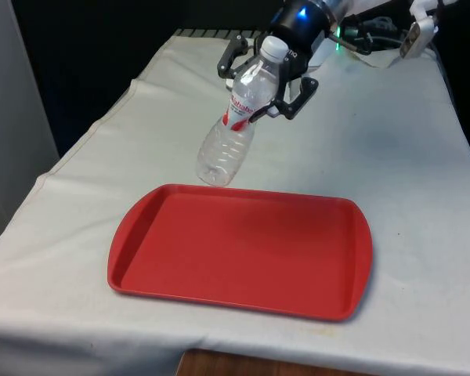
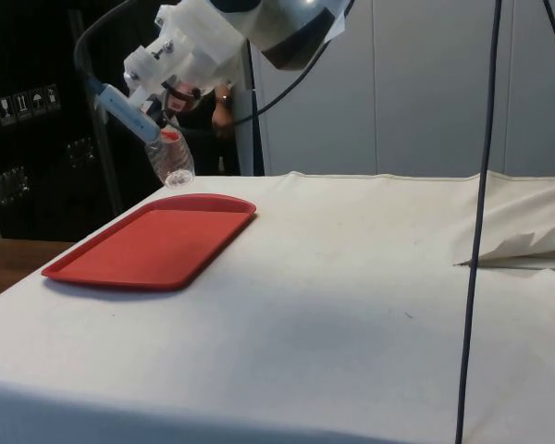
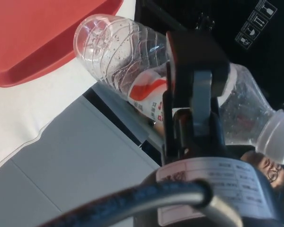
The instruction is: Place the bottle upright on the tray.
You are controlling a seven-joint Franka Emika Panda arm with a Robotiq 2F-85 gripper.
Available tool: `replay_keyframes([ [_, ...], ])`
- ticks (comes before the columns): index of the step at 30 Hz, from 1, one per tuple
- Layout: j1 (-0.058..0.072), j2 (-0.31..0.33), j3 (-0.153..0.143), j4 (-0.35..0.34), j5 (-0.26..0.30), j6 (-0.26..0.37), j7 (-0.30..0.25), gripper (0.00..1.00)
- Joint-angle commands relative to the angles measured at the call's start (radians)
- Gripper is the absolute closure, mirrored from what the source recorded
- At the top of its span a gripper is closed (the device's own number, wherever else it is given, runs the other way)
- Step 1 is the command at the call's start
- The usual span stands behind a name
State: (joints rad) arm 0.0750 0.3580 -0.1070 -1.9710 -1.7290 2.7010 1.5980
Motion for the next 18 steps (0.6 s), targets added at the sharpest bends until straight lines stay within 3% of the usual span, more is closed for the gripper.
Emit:
replay_keyframes([
  [1,-0.006,0.004,0.000,0.013,-0.019,0.023,0.029,0.86],
  [7,-0.007,0.010,-0.010,0.019,-0.017,0.040,0.076,0.86],
  [8,-0.001,0.007,-0.011,0.007,0.000,0.018,0.056,0.86],
  [9,-0.008,0.011,-0.011,0.019,-0.017,0.043,0.083,0.86],
  [17,-0.011,0.016,-0.023,0.019,-0.015,0.068,0.143,0.86],
  [18,-0.004,0.012,-0.024,0.007,0.000,0.044,0.121,0.86],
])
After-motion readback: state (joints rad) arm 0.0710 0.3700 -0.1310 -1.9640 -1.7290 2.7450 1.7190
